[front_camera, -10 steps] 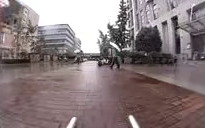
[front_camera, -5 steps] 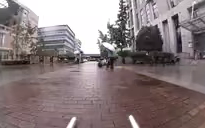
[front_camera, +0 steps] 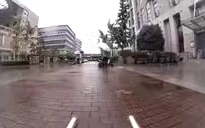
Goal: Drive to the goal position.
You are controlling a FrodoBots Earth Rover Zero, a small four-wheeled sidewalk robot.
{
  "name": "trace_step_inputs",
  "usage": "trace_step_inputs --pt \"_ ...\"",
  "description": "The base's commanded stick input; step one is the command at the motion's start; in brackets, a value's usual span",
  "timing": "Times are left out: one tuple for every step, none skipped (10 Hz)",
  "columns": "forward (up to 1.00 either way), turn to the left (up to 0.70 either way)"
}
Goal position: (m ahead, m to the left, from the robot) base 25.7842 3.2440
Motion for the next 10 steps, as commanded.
trace_step_inputs --pt "0.70 0.00" --pt "0.70 0.00" --pt "0.70 0.00" --pt "0.70 0.00" --pt "0.70 0.00" --pt "0.70 0.00" --pt "0.70 0.00" --pt "0.70 0.00" --pt "0.70 0.00" --pt "0.70 0.00"
